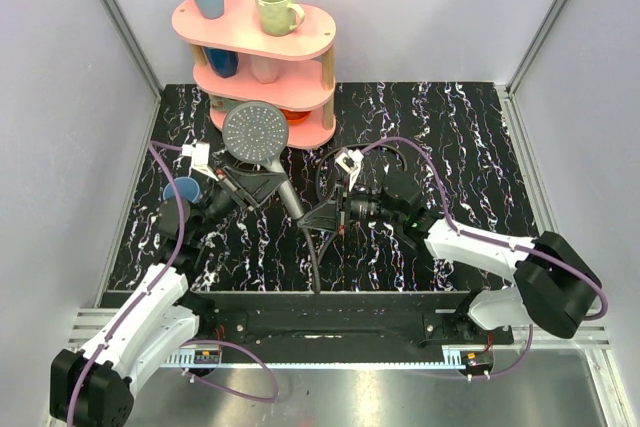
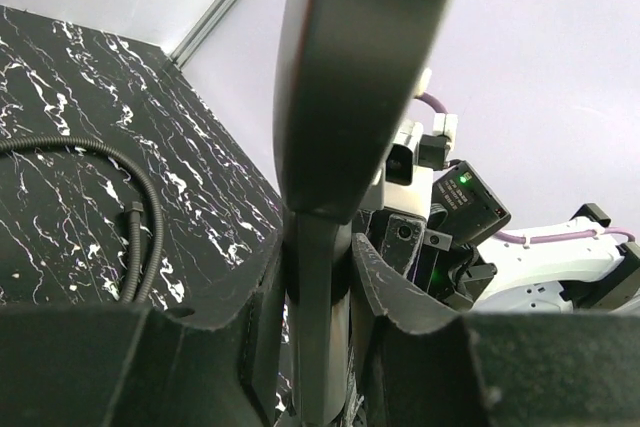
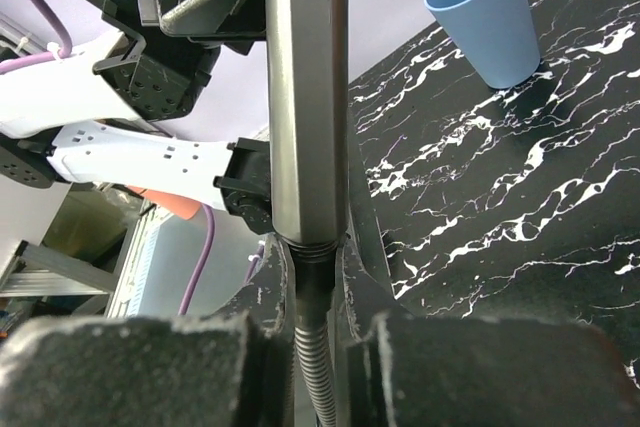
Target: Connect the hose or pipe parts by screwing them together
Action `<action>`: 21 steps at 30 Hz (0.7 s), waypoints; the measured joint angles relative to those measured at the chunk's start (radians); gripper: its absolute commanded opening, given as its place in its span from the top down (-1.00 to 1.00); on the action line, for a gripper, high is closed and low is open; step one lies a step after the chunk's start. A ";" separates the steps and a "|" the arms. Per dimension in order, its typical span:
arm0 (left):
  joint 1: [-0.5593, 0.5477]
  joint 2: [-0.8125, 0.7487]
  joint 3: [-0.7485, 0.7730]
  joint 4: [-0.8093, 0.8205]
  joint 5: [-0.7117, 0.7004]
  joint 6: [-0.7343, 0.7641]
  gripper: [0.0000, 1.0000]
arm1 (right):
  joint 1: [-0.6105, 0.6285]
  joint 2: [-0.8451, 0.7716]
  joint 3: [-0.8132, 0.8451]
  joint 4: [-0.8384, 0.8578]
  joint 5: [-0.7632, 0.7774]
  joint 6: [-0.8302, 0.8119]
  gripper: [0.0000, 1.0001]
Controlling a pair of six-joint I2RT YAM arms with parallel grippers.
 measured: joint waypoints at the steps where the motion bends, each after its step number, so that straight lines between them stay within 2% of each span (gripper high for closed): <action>1: 0.000 0.000 0.000 0.003 0.000 0.000 1.00 | 0.000 0.002 0.000 0.007 -0.002 0.006 1.00; 8: 0.000 0.008 -0.024 0.149 0.035 -0.046 1.00 | -0.001 0.032 0.000 0.119 -0.076 0.069 1.00; 21: 0.000 0.073 -0.071 0.437 0.100 -0.186 1.00 | -0.038 0.136 0.000 0.430 -0.271 0.277 1.00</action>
